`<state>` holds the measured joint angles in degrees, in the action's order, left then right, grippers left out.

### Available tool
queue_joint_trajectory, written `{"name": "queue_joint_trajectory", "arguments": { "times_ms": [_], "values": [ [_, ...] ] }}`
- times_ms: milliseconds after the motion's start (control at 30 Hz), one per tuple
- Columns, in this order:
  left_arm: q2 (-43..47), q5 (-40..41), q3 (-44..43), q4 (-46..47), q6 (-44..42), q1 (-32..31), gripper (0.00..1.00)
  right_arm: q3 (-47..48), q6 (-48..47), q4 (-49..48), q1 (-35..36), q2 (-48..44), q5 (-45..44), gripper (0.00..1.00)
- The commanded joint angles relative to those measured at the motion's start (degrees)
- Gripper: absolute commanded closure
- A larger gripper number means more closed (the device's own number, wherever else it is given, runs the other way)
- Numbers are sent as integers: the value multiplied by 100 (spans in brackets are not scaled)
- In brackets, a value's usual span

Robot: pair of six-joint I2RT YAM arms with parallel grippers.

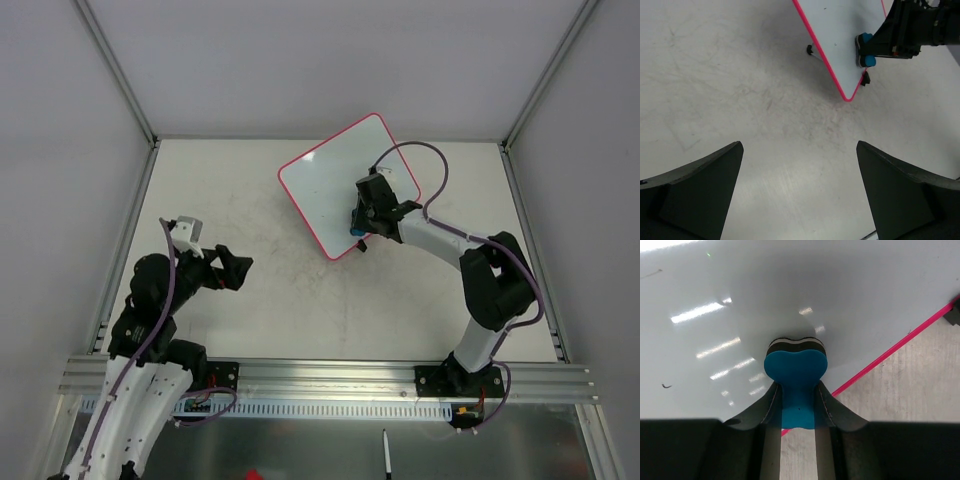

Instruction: Erase the whiteboard

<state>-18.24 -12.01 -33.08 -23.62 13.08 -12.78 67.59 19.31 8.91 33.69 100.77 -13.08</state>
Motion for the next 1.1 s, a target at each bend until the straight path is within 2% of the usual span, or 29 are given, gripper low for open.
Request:
{"name": "queue_joint_trajectory", "arguments": {
  "times_ms": [0,100,133,233,333,367,467,633,767,900,1067],
  "values": [
    [-1159,-759,-278,1574,598,-32,1,149,-480,59,93,-514,-229,100],
    [-1813,-785,-243,2455,880,-32,1,298,-762,67,190,-637,-257,100],
    [-2206,-811,-234,3137,1054,-32,1,333,-832,67,199,-681,-195,100],
    [-3104,-987,-269,4290,1432,-23,1,553,-1043,59,261,-638,-11,100],
    [-4060,-1014,-409,4970,1740,-23,1,799,-1289,-11,278,-550,234,99],
    [-4282,-979,-410,5564,1768,-15,1,852,-1333,-38,287,-506,262,99],
    [-5047,-1189,-602,6550,2083,134,1,1071,-1439,-47,305,-418,315,99],
    [-6031,-1059,-1200,6826,2137,196,1,1466,-1588,-47,322,-199,534,98],
    [-6577,-1101,-1507,7467,2321,319,2,1651,-1676,-135,340,-40,728,96],
    [-7210,-1347,-1965,7494,2471,346,10,1818,-1738,-223,427,118,834,96],
    [-7720,-1523,-2290,7645,2700,346,15,2021,-1738,-249,489,311,851,95]
  ]
}}
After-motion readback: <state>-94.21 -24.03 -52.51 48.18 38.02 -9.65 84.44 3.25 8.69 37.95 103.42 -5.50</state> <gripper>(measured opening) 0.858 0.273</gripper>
